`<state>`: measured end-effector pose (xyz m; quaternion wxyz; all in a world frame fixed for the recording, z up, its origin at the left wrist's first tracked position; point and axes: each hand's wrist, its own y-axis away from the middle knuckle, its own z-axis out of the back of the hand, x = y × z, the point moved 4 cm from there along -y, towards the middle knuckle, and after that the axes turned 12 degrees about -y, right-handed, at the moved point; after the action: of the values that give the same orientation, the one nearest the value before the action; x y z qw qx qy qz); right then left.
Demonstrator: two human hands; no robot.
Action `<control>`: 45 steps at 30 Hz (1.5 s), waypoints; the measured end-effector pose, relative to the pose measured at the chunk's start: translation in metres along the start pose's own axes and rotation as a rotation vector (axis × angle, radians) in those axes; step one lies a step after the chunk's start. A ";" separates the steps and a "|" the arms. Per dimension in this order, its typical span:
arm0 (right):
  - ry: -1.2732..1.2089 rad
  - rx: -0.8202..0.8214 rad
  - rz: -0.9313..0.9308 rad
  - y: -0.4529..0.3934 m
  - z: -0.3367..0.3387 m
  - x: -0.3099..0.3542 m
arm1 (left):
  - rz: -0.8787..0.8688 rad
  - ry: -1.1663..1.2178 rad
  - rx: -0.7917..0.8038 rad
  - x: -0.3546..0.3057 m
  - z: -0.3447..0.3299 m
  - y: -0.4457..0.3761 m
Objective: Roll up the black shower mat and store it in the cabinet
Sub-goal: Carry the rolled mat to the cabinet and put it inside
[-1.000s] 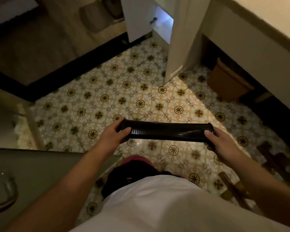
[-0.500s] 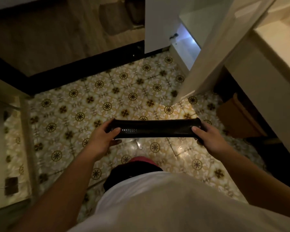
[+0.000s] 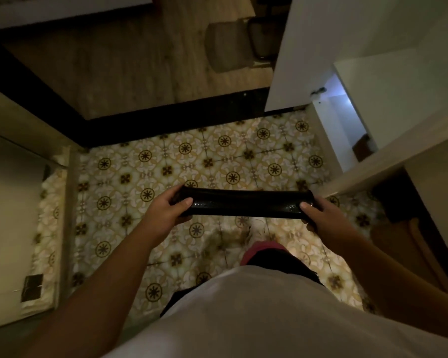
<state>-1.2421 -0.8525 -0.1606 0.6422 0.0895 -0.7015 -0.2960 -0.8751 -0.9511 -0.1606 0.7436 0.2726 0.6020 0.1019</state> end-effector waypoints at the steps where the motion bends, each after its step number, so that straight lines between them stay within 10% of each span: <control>1: 0.009 0.011 0.005 -0.020 0.000 0.007 | 0.003 -0.002 -0.022 -0.006 0.001 -0.013; 18: 0.046 0.067 -0.047 -0.256 0.014 0.152 | 0.031 -0.022 -0.068 -0.147 -0.013 -0.214; 45: -0.686 -0.780 0.041 -0.302 0.073 0.178 | -0.083 -0.597 0.827 -0.375 -0.239 -0.550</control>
<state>-1.4166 -1.1652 -0.1702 0.3665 -0.2725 -0.7106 -0.5352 -1.2953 -1.5201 -0.1668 0.7163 0.5372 0.3638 -0.2568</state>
